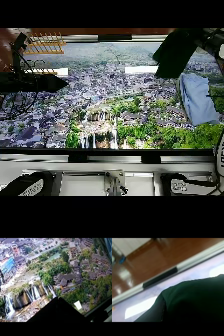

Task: Fold the shirts.

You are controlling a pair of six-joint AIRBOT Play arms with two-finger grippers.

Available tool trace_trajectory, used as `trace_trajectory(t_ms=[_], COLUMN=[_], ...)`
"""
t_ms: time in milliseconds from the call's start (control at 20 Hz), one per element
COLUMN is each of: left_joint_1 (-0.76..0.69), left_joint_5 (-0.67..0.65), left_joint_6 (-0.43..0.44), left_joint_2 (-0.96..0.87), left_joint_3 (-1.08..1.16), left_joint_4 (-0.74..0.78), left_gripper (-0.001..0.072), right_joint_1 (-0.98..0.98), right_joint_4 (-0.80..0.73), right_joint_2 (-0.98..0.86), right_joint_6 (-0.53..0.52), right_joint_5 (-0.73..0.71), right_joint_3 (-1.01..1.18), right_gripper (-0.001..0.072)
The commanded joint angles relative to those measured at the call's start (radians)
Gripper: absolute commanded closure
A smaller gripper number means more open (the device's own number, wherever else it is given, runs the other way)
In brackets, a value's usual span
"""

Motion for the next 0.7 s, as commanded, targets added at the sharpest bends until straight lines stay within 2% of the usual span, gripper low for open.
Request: trace_trajectory(t_ms=[0,100,350,650], left_joint_1=[-0.043,-0.09,-0.224,-0.281], left_joint_5=[0.001,0.001,0.065,0.12], left_joint_6=[-0.01,-0.01,-0.009,-0.01], left_joint_2=[-0.001,-0.002,-0.005,-0.04], left_joint_3=[0.0,-0.002,-0.002,-0.002], left_joint_4=[0.0,0.0,0.0,0.0], left_gripper=[0.0678,0.0678,0.0678,0.0678], right_joint_1=[-0.065,-0.138,-0.283,-0.315], right_joint_4=[-0.011,-0.011,-0.001,0.018], right_joint_2=[-0.052,-0.081,-0.154,-0.229], right_joint_6=[0.03,0.063,0.064,0.068], right_joint_5=[-0.343,-0.384,-0.521,-0.576], right_joint_3=[0.001,0.001,0.001,0.001], right_gripper=[0.0639,0.0639,0.0639,0.0639])
